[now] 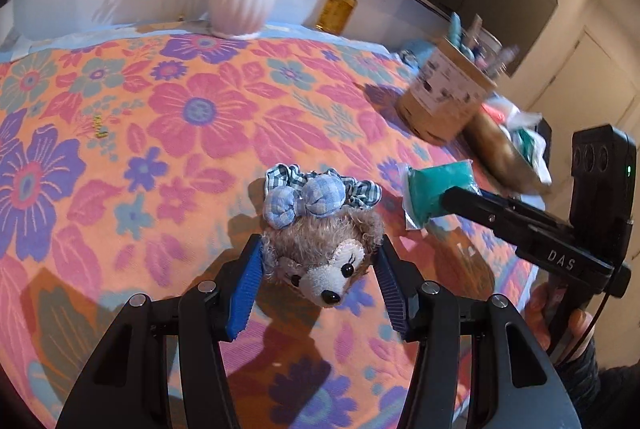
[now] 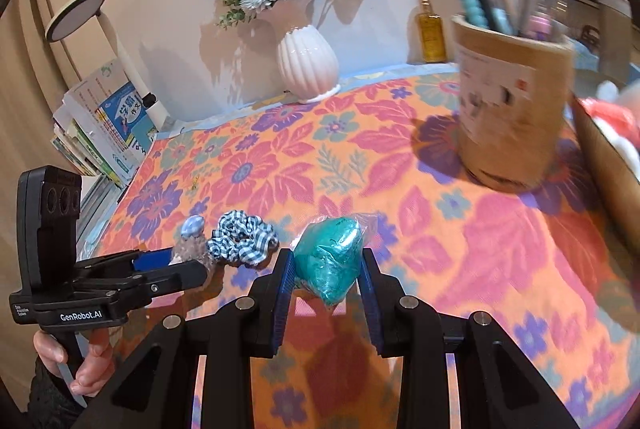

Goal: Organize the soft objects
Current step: 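Carry the plush bear and teal pouch into the glass bowl and open both grippers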

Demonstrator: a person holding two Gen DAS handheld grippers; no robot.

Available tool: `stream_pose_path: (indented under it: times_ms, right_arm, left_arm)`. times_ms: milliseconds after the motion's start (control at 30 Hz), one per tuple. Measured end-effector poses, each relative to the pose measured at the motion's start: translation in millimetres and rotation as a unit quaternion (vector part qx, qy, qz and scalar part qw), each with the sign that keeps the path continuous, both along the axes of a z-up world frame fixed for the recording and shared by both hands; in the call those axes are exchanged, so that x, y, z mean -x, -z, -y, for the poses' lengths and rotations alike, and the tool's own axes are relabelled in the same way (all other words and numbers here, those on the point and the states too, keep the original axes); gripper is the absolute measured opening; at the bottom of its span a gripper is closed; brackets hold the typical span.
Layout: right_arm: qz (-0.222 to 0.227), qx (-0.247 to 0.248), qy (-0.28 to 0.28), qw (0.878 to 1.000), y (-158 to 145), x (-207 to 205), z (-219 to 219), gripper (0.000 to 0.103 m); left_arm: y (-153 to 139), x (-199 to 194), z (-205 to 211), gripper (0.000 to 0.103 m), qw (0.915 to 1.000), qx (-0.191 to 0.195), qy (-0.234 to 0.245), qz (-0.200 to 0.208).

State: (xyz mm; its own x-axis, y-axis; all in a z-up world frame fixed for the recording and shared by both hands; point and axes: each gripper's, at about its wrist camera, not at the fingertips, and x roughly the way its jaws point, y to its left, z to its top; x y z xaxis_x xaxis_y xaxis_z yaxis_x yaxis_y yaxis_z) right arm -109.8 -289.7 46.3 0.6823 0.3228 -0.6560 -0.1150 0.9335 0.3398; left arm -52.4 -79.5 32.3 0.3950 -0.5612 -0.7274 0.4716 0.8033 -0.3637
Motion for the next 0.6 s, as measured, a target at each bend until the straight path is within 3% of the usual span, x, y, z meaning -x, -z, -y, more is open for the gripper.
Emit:
stream_pose_path:
  times_ms: [600]
  right_arm:
    - [0.037,-0.018,0.056,0.998,-20.8,57.4,72.7,0.031]
  left_arm:
    - [-40.5,66.5,74.1,0.052,0.9936,-0.001,0.086,0.073]
